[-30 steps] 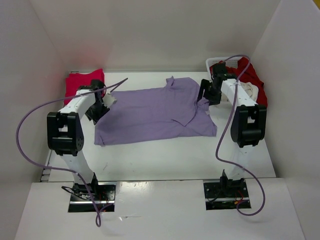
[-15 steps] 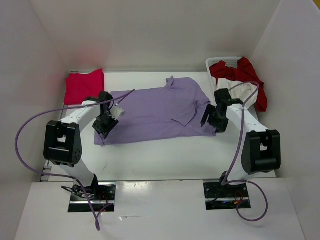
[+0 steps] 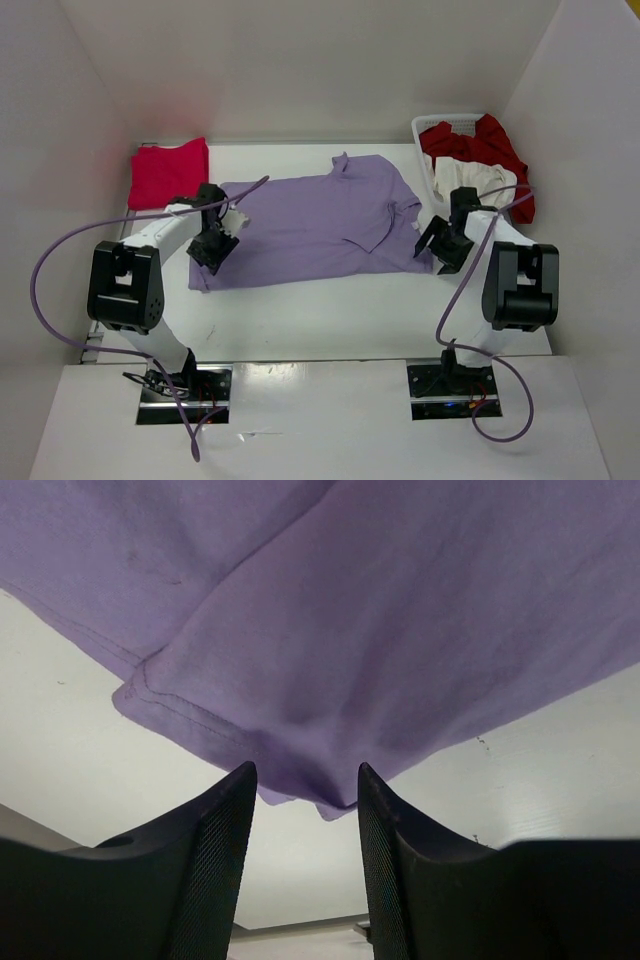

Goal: Fold and stack the t-shirts
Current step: Fold the flattened tshirt in 1/3 of the way

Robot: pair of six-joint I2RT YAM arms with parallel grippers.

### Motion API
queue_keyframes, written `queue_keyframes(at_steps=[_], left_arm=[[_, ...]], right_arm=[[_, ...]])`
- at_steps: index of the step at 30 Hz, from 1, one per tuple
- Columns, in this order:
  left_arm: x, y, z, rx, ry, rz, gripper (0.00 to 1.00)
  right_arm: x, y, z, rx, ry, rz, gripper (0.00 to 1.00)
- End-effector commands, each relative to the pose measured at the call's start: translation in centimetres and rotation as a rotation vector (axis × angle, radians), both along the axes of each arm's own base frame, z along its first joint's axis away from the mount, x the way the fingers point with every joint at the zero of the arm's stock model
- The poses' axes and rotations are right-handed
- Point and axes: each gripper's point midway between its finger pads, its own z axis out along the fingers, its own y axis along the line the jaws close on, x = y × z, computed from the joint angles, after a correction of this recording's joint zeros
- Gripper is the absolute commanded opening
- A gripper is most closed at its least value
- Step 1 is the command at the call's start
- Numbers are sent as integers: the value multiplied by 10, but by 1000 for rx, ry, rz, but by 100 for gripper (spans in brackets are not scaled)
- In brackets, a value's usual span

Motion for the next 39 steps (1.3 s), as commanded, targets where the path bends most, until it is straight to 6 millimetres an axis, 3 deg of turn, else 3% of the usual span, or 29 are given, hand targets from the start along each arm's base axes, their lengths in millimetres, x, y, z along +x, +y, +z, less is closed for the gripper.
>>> queue_keyframes(at_steps=[1, 6, 7, 9, 10, 13, 17, 21, 27, 29, 31, 32, 34, 36, 39], left_arm=[[-18, -2, -11, -17, 70, 11, 53], [-33, 13, -15, 58, 91, -2, 53], [-40, 16, -19, 73, 113, -10, 53], [-42, 24, -22, 112, 112, -6, 53], [-42, 26, -26, 130, 115, -5, 53], [-39, 40, -32, 191, 95, 5, 53], [-25, 61, -33, 233, 41, 52, 53], [-26, 88, -31, 336, 36, 52, 53], [-17, 125, -4, 391, -38, 117, 53], [-16, 116, 3, 330, -39, 104, 53], [-16, 94, 17, 199, -26, 65, 53], [-14, 67, 25, 83, -57, 19, 53], [-18, 44, 37, -4, -59, -35, 59], [-22, 24, 37, -102, -45, -54, 62], [-37, 22, 10, -111, 56, -15, 62]], right_arm=[[9, 3, -5, 30, -32, 14, 82], [4, 7, -18, 54, 4, 28, 75], [3, 7, -20, 55, 13, 28, 60], [4, 8, -23, 75, 16, 33, 41], [4, 5, -23, 75, 15, 22, 24], [5, -1, -21, 74, 5, 4, 2], [3, -10, -15, 40, 11, -5, 0], [2, -17, -7, 33, -1, -7, 0], [3, -12, 2, 54, -28, 10, 0], [0, -10, 2, 67, -20, 22, 0], [1, -8, 5, 74, -31, 25, 0], [1, -8, 5, 74, -31, 25, 0], [1, -7, 6, 82, -33, 27, 0], [1, -4, 6, 83, -32, 37, 0], [1, -4, 6, 83, -32, 37, 0]])
